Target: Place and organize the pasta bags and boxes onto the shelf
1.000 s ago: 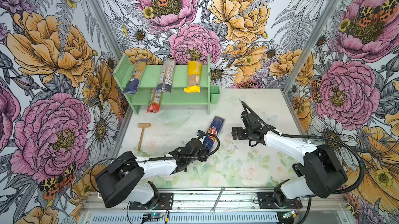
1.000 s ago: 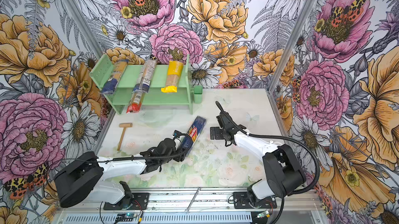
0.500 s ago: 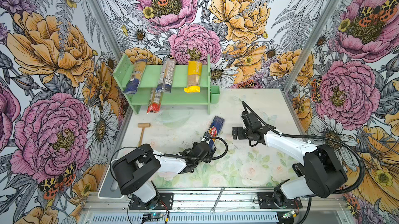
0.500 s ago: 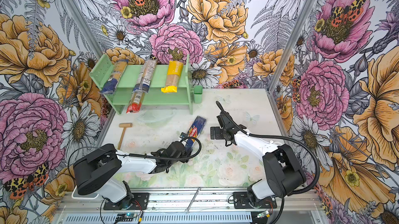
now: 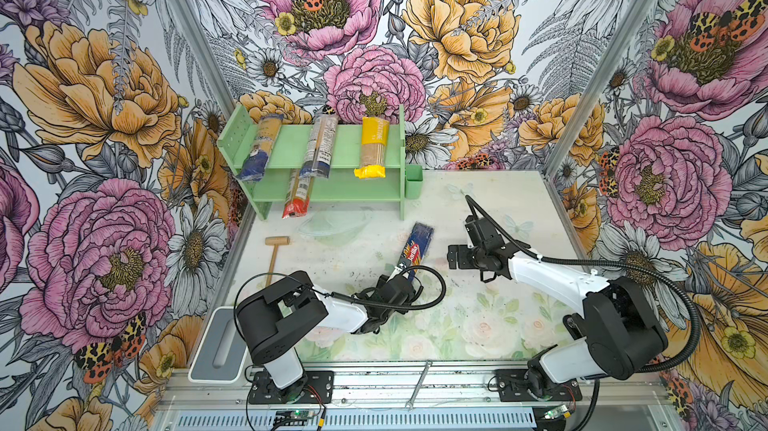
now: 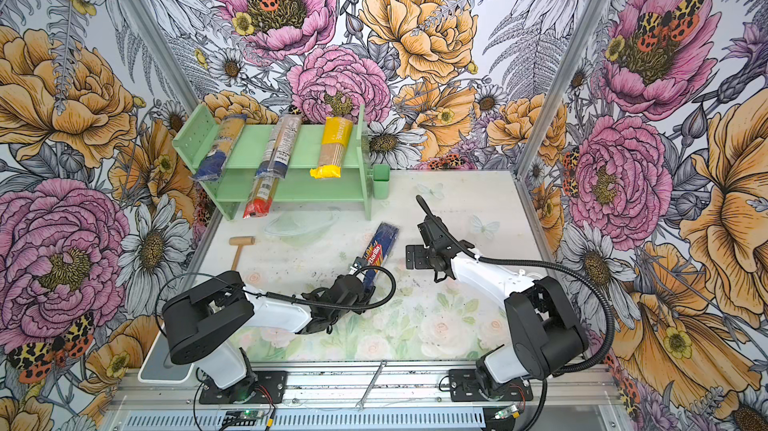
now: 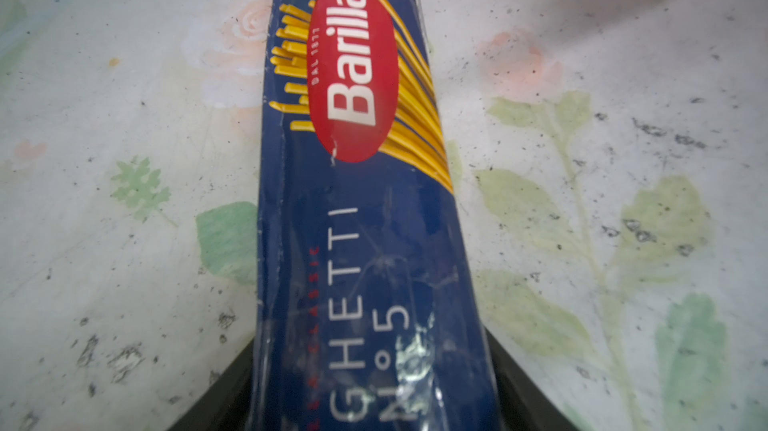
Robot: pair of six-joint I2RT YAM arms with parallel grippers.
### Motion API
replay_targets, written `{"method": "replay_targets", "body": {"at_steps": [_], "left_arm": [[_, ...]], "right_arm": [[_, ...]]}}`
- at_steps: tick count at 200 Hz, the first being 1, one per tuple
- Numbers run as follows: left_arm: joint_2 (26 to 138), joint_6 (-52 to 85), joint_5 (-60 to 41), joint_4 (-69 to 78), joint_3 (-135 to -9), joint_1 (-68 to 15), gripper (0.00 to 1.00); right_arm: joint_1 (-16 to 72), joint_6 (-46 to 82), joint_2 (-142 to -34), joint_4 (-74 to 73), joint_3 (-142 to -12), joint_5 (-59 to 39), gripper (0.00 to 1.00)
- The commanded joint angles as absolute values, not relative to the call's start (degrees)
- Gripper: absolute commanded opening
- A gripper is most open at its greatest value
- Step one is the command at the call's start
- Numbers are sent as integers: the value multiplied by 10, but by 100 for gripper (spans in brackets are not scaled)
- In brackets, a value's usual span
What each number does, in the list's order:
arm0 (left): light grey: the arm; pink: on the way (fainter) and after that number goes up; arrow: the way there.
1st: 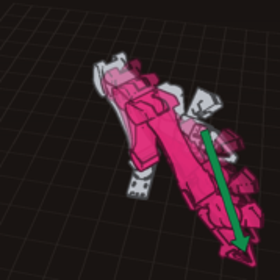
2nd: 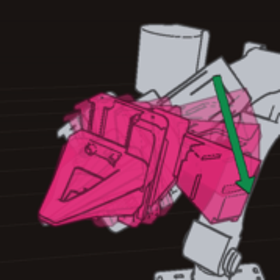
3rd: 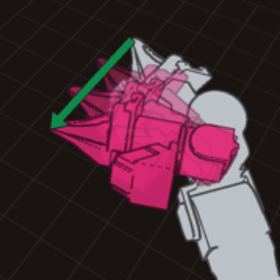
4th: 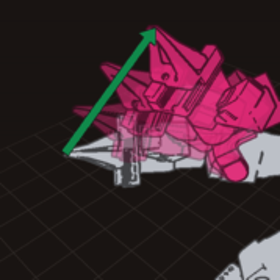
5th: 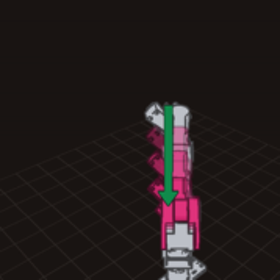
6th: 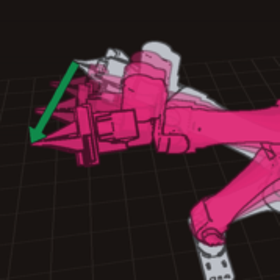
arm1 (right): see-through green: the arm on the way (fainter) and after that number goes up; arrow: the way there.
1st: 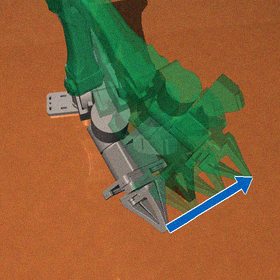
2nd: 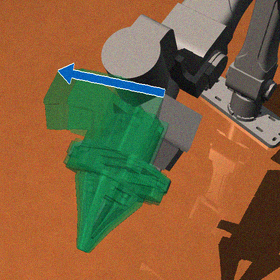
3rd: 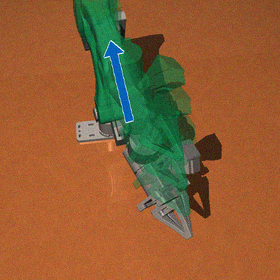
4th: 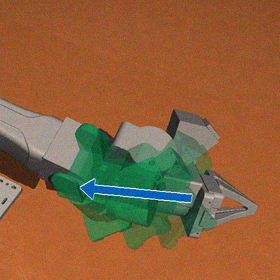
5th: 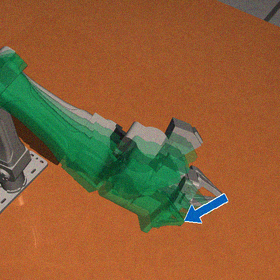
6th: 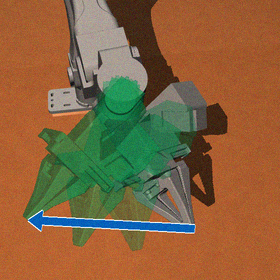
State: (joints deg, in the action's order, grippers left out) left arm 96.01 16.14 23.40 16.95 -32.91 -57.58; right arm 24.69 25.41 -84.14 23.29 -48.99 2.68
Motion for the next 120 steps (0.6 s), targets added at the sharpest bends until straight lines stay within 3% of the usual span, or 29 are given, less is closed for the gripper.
{"method": "replay_targets", "body": {"at_steps": [1, 26, 74, 120], "left_arm": [[967, 160, 220, 172, -331, -581, 70], [953, 156, 219, 143, -347, -582, 75], [934, 141, 225, 54, -398, -580, 78], [943, 144, 223, 64, -410, -574, 79]], "right_arm": [[245, 246, -843, 224, -488, 25, 99], [245, 245, -840, 224, -487, 27, 100], [243, 244, -833, 224, -480, 28, 100], [239, 243, -824, 224, -472, 31, 100]]}}
